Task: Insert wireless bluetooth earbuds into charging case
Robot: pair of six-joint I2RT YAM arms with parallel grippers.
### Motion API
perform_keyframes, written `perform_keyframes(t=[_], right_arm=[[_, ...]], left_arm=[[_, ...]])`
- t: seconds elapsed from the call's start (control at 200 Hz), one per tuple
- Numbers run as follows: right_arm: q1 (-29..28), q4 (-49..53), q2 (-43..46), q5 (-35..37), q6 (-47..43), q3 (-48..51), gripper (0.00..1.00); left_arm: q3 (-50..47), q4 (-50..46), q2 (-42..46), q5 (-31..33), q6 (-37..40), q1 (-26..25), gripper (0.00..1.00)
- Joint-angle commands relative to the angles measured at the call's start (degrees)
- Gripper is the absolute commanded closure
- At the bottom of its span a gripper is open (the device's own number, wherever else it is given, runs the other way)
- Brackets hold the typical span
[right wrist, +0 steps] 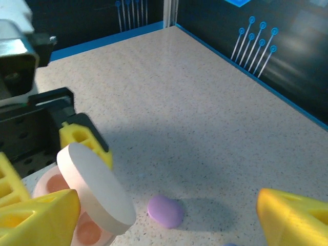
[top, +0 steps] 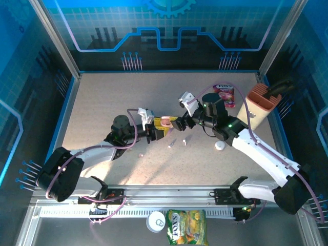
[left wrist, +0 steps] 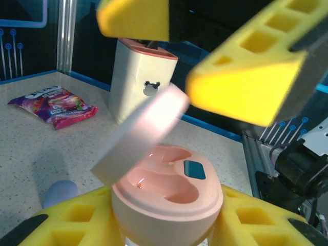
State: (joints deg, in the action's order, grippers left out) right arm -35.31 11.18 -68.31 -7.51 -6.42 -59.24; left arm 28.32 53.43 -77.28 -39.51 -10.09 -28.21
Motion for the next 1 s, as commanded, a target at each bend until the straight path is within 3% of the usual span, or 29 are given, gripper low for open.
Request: perform_keyframes(t=[0.0,0.315,0.57,0.75,0.995], right_arm=[[-0.04,-2.23,-1.34,2.5,2.01,-0.84,0.11],[0.97,-3.21,3.88,0.25,8.2,0.33,0.13],[7.24,-5.99,7.2,-6.64,24.07,7.47,0.16],[6.24,-7.55,2.89,-11.07,30.59,11.92,0.17],[1.5,-7.93,-12.58,-20.78,28.98,9.27,0.19]], left_arm=[[-0.36,3.51,-0.22,-2.65,1.8,-0.4,0.61],[-1.24,7.02,-2.75,-1.19,1.41,1.56,0.6],[-1.75,15.16,-6.62,-1.19,-2.92,8.13,0.6],[-0.84,20.77,-8.63,-1.67,-7.17,14.37,0.61],[0.07,20.99,-6.28,-0.56,-9.0,19.78,0.61]])
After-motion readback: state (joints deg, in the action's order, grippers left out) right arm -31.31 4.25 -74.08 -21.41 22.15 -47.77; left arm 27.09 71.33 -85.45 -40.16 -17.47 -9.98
